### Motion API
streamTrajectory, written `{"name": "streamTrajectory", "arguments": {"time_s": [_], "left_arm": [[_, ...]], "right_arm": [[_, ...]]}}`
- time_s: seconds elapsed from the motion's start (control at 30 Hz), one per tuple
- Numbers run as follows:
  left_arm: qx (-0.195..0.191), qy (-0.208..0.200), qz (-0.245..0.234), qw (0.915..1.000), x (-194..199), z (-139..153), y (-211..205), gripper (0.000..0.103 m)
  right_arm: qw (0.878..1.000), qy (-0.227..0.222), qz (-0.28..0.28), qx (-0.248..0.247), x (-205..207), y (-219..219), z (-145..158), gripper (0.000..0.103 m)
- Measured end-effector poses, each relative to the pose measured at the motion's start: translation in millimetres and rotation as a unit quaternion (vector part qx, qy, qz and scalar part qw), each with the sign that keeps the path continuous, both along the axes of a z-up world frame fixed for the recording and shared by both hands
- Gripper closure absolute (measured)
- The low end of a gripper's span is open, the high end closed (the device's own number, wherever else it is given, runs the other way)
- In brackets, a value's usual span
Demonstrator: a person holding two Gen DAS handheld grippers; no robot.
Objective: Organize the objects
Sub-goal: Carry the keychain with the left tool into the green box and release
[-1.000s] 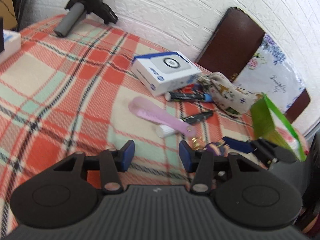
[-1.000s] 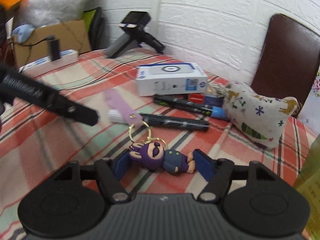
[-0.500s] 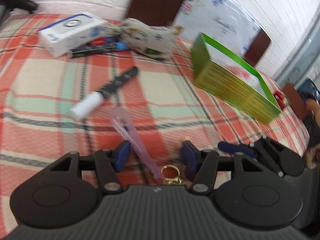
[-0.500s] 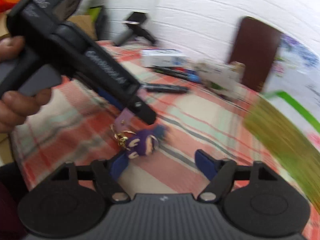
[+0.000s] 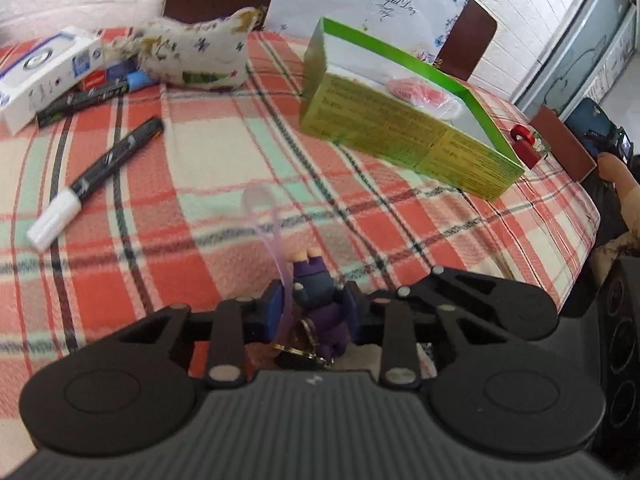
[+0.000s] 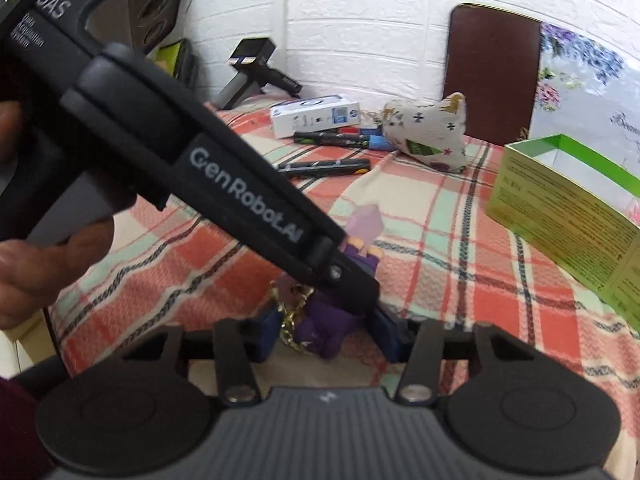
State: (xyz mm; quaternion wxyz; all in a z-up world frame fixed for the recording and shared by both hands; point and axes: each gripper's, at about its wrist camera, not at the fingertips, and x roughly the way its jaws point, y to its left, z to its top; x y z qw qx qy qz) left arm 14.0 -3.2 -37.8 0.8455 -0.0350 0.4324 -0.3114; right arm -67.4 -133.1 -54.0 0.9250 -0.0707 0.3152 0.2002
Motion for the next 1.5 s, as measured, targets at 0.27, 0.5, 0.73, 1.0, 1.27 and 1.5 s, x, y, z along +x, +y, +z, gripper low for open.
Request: {"name": "streamTrajectory", "arguments": {"time_s": [0.27,0.5,0.73,1.0,1.27,1.5], "left_arm": [[-0.009,-0.069,-0.050,0.9963,34,54,-52,0.077],[-0.010,-0.119,-0.084,0.9892,62,81,-119,0.077],[-0.001,-0.121,-0.097,0.9879,80,76,-165,0.077],[0.016,-0.125,-0.102,0.9868,87,68,-185,0.077],[0.040,-0.137,-0.081,0.9865,93,65,-195,0.071],[0.086,-0.146,-0.029,0.9851,93,60,-184,0.058]], "right_arm": [[0.994,-0.082,-0.072,-0.004,21,-37,36,0.063],[0.980,-0.135,-0.145,-0.015,47,-87,60,0.063],[0.973,-0.130,-0.189,-0.011,66,-128,53,0.063],[0.970,-0.121,-0.210,0.004,75,-148,39,0.063],[0.966,-0.117,-0.232,0.008,82,-154,30,0.058],[0.952,-0.120,-0.283,0.013,79,-158,29,0.035]]}}
